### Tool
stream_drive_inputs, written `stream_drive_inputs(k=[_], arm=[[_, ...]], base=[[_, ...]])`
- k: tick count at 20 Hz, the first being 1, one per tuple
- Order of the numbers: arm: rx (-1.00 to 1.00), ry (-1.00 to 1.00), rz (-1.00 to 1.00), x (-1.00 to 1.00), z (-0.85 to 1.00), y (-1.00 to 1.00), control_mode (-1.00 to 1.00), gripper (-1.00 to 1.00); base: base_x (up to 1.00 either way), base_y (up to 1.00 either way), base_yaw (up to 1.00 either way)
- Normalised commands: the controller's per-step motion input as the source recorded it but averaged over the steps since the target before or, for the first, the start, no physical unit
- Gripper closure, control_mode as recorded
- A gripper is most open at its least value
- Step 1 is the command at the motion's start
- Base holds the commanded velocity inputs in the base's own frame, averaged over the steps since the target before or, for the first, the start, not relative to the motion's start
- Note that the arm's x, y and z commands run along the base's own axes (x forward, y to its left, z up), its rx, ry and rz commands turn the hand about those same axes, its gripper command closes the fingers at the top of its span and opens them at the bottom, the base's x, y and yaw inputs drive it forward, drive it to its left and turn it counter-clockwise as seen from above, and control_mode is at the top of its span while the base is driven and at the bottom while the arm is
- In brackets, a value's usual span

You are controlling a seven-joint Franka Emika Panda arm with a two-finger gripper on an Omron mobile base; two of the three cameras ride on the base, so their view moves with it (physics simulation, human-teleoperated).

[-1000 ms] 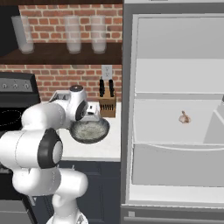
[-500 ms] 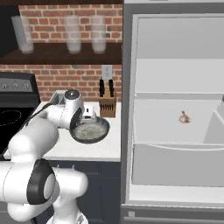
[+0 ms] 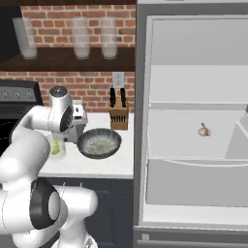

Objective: Grab a lemon wedge from the fridge and one ice cube from the ice bowl, and put them in the glass of lemonade.

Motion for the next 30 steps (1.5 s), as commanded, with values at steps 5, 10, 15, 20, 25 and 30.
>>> stream_drive_inputs(k=[5,10,15,20,25,30], arm=[[-0.01,0.04,0.13,-0.27,-0.06,0.61,-1.00,1.00],[0.00,0.03,0.01,-0.37,-0.46,0.00,-1.00,1.00],[0.00,0.00,0.00,-0.03,-0.16,0.03,-1.00,1.00],[-0.01,0.00,0.00,0.00,-0.05,0.07,-1.00,1.00],[0.00,0.00,0.00,0.00,0.00,0.07,-1.00,1.00],[0.00,0.00,0.00,0.00,0.00,0.11,-1.00,1.00]], base=[[0.00,0.00,0.00],[0.00,0.00,0.00],[0.00,0.00,0.00],[0.00,0.00,0.00],[0.00,0.00,0.00],[0.00,0.00,0.00]])
